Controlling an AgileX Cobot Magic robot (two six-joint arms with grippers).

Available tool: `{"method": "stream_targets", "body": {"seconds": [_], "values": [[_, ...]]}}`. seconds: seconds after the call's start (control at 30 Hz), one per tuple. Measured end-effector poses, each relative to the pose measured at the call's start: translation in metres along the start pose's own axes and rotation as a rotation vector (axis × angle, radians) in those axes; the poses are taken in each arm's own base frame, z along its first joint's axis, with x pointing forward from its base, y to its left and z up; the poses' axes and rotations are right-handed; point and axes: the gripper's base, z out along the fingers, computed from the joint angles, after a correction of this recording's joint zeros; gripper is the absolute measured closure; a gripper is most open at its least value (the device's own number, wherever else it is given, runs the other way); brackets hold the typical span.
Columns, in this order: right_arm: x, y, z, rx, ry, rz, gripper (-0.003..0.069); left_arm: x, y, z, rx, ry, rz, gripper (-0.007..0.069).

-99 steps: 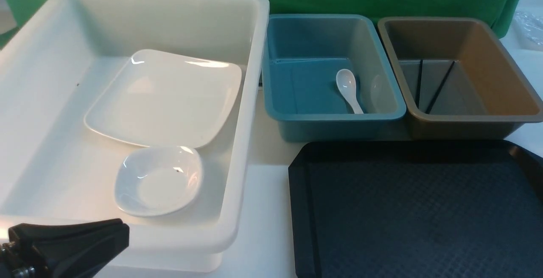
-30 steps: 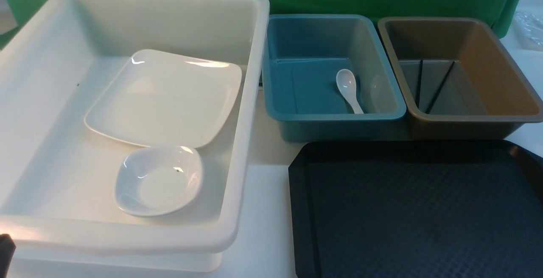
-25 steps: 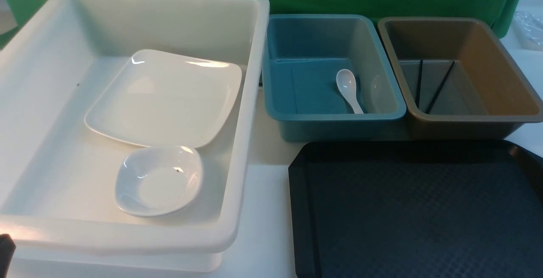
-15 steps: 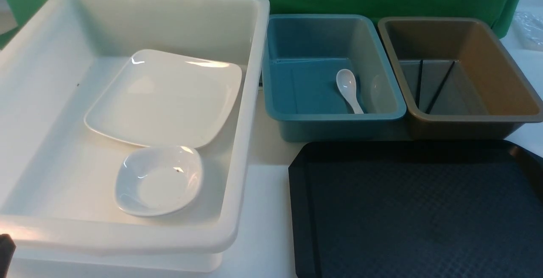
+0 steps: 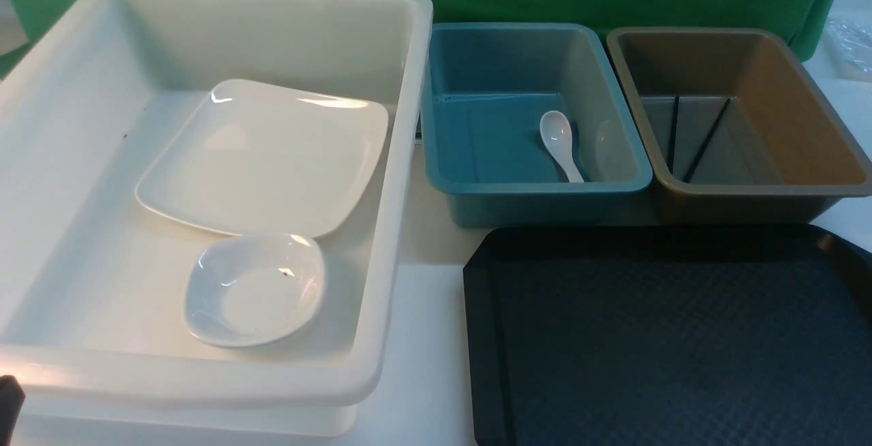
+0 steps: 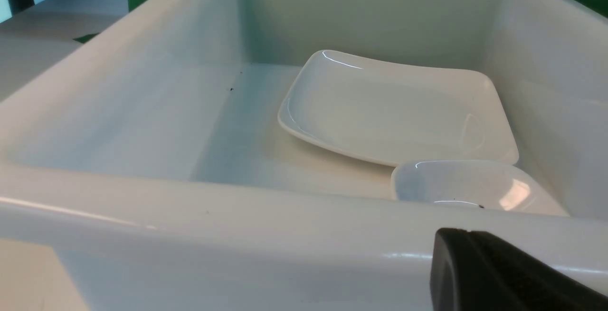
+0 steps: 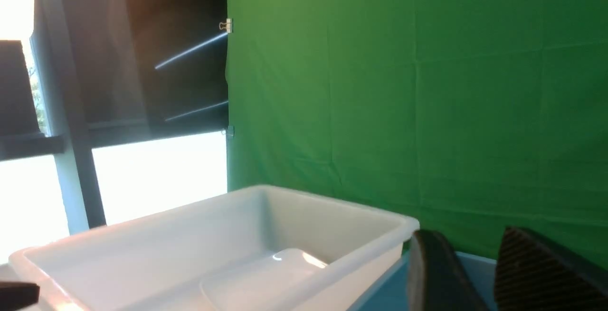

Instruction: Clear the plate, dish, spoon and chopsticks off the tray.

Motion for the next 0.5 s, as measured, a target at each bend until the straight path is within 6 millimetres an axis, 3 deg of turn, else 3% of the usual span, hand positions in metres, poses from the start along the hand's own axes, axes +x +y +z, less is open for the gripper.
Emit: {"method": "stream_targets", "body": {"seconds": [0.27,0.37,0.5], "values": [[0.02,-0.007,-0.007,0.257,0.207,-0.121,0.0422,0.0,0.0,0.0,0.0,0.0,0.0,0.0622],[0.044,-0.015,-0.008,0.413,0.321,-0.188,0.0422,0.0,0.0,0.0,0.0,0.0,0.0,0.0622],[0.09,-0.026,-0.015,0.573,0.441,-0.191,0.0422,0.0,0.0,0.0,0.0,0.0,0.0,0.0622]]}}
